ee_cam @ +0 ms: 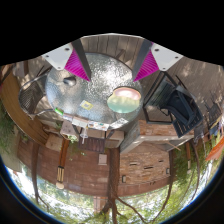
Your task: Arrange mouse
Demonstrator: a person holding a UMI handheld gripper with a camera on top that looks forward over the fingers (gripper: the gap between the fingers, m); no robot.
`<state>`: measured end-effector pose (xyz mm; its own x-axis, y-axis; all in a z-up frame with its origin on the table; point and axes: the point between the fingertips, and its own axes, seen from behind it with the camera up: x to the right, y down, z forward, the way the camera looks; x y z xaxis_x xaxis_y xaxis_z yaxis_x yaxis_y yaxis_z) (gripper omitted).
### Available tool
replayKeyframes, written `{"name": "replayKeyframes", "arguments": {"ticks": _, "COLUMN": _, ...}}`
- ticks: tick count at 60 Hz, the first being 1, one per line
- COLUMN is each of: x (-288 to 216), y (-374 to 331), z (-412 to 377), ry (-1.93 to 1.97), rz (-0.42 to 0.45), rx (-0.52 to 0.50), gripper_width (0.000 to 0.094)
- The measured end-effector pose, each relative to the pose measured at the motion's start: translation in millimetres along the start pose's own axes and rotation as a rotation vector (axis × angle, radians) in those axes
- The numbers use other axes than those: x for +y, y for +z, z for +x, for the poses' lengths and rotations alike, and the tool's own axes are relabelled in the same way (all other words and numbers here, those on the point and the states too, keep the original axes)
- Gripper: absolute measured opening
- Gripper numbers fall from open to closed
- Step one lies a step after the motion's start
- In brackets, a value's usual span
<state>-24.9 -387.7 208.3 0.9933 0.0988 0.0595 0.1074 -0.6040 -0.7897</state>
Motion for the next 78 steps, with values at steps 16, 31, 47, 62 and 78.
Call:
{"name": "replayKeyframes", "arguments": {"ticks": 16, "x": 64, "y": 2, "z": 68, "ry": 0.086, "rz": -0.113, "rx": 0.053, "gripper_width": 0.0840}}
{"name": "replayKeyframes", "arguments": {"ticks": 31, "x": 115, "y": 104, "z": 165, "ry": 0.193, "rz": -0.107, "rx": 0.142, "gripper_width": 0.0852}}
{"name": "replayKeyframes", "arguments": {"ticks": 47, "x": 107, "y": 226, "z": 225, "ry": 0.271, "rz": -0.095, "rx": 0.145, "gripper_width": 0.0841}}
{"name": "replayKeyframes", "arguments": {"ticks": 62, "x": 76, "y": 288, "z": 248, "ry": 0.284, "rz": -0.103, "rx": 0.122, "gripper_width": 0.0845}}
{"name": "replayKeyframes", "arguments": {"ticks": 78, "x": 57, "y": 322, "z": 255, "ry": 0.185, "rz": -0.132, "rx": 0.157, "gripper_width": 0.0518}}
